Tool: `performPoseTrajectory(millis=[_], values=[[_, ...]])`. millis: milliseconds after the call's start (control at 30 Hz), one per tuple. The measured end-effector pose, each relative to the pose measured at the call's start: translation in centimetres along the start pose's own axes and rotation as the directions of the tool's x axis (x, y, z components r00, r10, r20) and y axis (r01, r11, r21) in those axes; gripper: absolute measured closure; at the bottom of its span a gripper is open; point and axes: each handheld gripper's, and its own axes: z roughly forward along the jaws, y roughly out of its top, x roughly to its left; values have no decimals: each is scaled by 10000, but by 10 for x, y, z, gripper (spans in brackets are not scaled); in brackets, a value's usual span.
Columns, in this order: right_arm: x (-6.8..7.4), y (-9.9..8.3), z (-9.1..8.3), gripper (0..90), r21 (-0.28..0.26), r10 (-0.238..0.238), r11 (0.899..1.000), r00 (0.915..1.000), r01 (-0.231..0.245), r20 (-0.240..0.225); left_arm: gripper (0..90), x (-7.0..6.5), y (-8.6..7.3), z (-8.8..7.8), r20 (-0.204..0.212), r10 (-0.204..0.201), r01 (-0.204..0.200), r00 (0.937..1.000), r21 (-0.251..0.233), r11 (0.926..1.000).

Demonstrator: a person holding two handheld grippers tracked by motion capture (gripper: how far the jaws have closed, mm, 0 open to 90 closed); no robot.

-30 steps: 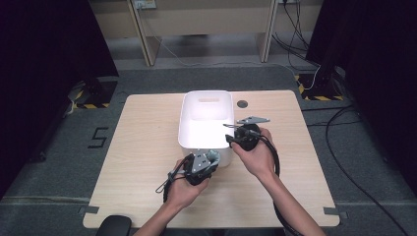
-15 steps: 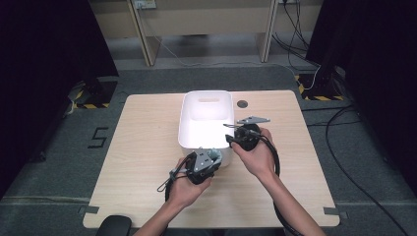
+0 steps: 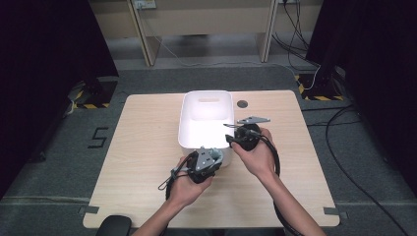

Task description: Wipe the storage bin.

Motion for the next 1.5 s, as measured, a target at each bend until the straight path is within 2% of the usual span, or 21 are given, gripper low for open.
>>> performPoseTrajectory(millis=[600, 1033, 1200, 1267, 1367, 1500], values=[[-1, 0, 0, 619, -10, -4, 10000, 10000, 4, -35, 787, 1, -6, 10, 77, 39, -43, 10000, 434, 9990], [-2, -1, 1, 613, -44, 102, 9999, 9999, -103, -89, 787, -1, -11, 18, 35, 73, -75, 10000, 444, 9990], [-2, -1, 1, 613, -59, 138, 9999, 9998, -138, -110, 786, -2, -16, 22, 53, 134, -137, 9999, 620, 9980], [-2, -1, 1, 611, -63, 182, 9998, 9997, -183, -146, 787, -3, -21, 26, -129, 264, -255, 9996, 654, 9975], [-3, -1, 1, 610, -78, 157, 9998, 9997, -158, -168, 787, -3, -24, 29, -80, 194, -188, 9998, 653, 9977], [-3, -1, 1, 609, -77, 159, 9998, 9997, -160, -178, 787, -3, -29, 32, -126, 304, -293, 9995, 761, 9967]])
